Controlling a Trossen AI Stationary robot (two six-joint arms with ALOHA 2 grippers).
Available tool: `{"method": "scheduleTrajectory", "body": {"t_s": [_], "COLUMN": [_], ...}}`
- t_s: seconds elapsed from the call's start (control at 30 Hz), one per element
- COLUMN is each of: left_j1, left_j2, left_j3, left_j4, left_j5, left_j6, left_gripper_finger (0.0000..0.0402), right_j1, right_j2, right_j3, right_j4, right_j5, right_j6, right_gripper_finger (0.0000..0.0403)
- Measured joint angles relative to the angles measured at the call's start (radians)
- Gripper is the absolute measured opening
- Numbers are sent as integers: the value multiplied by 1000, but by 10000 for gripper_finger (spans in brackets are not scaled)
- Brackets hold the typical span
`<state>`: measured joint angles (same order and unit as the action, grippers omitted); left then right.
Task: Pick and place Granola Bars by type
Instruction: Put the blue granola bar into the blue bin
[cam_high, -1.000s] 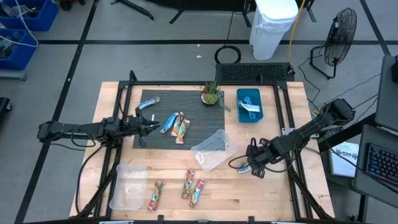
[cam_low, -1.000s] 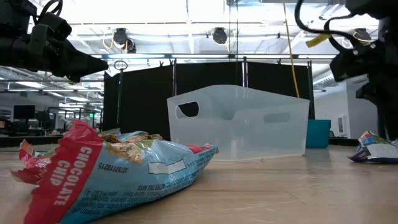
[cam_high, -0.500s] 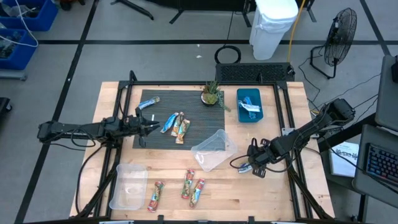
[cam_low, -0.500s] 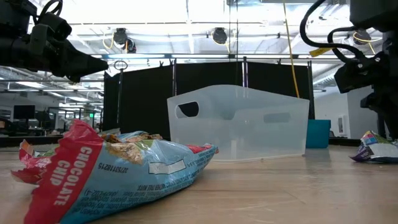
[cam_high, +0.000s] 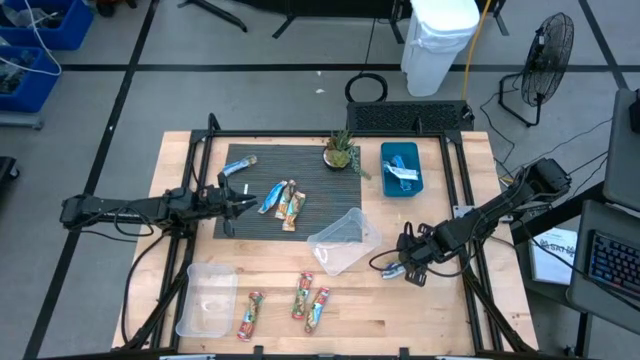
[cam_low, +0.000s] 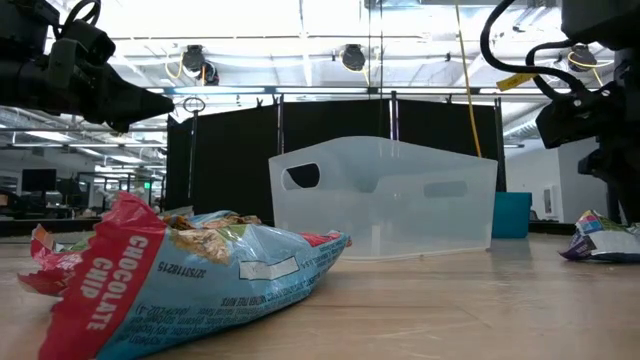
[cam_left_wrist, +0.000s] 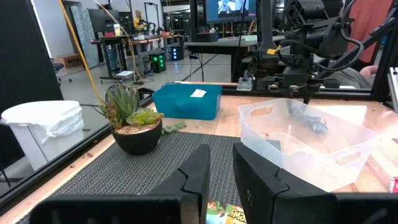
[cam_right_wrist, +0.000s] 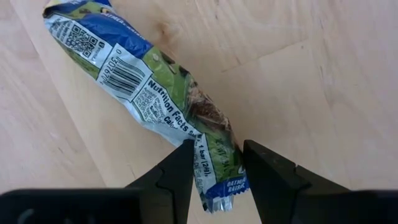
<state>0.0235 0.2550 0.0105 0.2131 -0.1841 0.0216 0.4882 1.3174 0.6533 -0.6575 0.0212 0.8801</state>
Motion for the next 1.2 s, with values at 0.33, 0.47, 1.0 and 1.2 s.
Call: {"method": "scheduleTrajectory", "body": {"t_s": [0.33,0.47,1.0,1.2], "left_j1": [0,0,0,0], "left_j2": [0,0,0,0], "left_j3": [0,0,0,0], "left_j4": [0,0,0,0], "left_j5": [0,0,0,0], "left_j6": [0,0,0,0], "left_gripper_finger": [76,76,76,76], "right_j1": [0,0,0,0], "right_j2": [-1,-1,-1,0], "right_j3": [0,0,0,0], "right_j4": [0,0,0,-1], "right_j5": [-36,-47,-42,-31], "right_j6": [-2,-5,-10,-10], "right_gripper_finger": [21,15,3,3]}}
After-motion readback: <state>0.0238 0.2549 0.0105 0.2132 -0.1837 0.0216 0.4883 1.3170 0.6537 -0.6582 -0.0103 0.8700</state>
